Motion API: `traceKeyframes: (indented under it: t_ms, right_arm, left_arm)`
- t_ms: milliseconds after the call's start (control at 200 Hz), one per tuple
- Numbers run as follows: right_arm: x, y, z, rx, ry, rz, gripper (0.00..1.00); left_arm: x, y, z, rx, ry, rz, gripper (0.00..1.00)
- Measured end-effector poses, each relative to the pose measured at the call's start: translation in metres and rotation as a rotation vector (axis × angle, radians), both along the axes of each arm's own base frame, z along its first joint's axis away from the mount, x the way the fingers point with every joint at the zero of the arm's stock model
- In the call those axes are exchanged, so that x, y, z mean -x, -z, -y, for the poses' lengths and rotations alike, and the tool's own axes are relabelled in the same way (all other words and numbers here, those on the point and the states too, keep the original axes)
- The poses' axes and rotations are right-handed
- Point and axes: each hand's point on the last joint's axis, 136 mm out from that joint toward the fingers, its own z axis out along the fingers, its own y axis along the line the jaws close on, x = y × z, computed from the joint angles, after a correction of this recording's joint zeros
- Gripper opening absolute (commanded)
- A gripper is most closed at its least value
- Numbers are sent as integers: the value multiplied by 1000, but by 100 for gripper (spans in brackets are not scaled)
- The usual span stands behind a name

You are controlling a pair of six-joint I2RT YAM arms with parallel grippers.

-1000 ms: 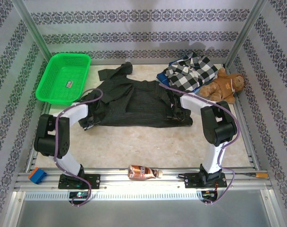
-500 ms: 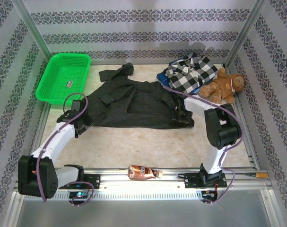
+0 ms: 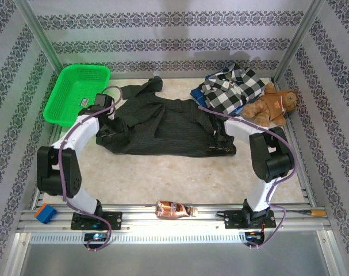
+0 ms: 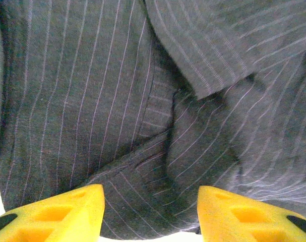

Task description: Fold and stack the long sleeve shirts

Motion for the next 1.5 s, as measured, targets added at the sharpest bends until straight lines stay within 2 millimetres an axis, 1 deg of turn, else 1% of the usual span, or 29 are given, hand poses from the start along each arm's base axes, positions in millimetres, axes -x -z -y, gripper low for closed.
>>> traceKeyframes:
  t_ms: [65,185,380,535,635,859,969,1099,1259,1389,1469,1499]
  right_arm:
    - [1,0,0,1,-1,-3,71]
    - [1,0,0,1,-1,-5,71]
    - [2,0,0,0,-2,-11,71]
    - [2,0,0,3,-10,-19,71]
    - [3,0,0,5,-17,-23,71]
    - [2,0,2,-1,-13,-27,71]
    - [2,0,2,-1,-12,-30,71]
    - [2,0,2,1,-12,-35,71]
    - [2,-1,3,2,-9,-38,71]
    - [2,0,3,3,-8,-41,71]
    - [2,0,3,3,-7,-42,70]
    - [2,0,3,3,-7,-42,67]
  left_arm:
    - [5,9,0,-10,33,-40,49]
    - [12,20,-1,-33,82,-93,49]
    - [20,40,-7,-87,137,-173,49]
    - [19,52,-12,-123,161,-202,49]
    - [16,55,-13,-135,174,-209,49]
    - [0,62,-11,-160,206,-211,46]
    - [-2,67,-8,-162,223,-221,45]
    - [0,70,-7,-164,238,-235,44]
    - [2,71,-6,-168,257,-238,35]
    - [4,72,-7,-173,259,-245,13]
    - [6,73,-10,-186,252,-254,8]
    - [6,73,-11,-192,248,-255,6]
